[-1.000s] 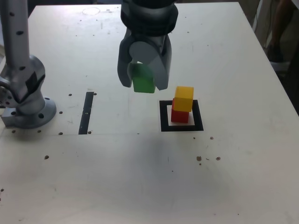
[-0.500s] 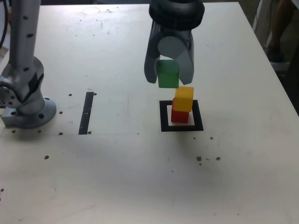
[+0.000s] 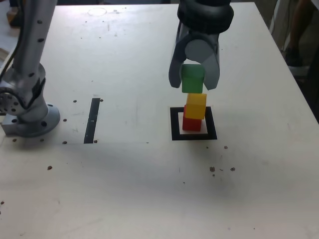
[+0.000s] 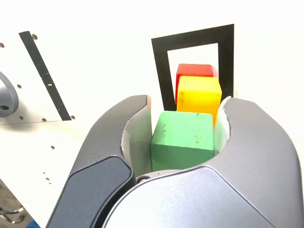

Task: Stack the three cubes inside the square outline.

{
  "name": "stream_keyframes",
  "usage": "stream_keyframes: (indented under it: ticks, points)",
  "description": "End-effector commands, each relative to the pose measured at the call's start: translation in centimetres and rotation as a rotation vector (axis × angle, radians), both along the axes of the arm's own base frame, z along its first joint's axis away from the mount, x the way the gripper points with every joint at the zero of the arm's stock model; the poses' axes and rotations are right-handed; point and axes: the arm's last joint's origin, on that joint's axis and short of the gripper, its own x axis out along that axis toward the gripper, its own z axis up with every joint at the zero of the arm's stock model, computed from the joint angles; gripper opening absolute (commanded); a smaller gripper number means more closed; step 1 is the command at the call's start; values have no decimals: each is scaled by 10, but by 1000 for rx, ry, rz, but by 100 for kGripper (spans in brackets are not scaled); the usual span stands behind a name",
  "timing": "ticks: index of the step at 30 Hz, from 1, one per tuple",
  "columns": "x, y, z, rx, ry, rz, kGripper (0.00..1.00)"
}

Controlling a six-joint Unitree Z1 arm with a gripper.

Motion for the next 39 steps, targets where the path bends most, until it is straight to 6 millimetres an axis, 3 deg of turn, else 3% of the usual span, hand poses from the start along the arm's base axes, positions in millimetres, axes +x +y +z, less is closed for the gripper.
stream_keyframes:
  ticks: [1, 29, 34, 39]
  points:
    - [0, 2, -4, 0, 30, 1, 17]
    - [13, 2, -24, -26, 77, -7, 22]
    - [14, 2, -24, -30, 76, -7, 32]
    - [17, 2, -27, -36, 80, -19, 59]
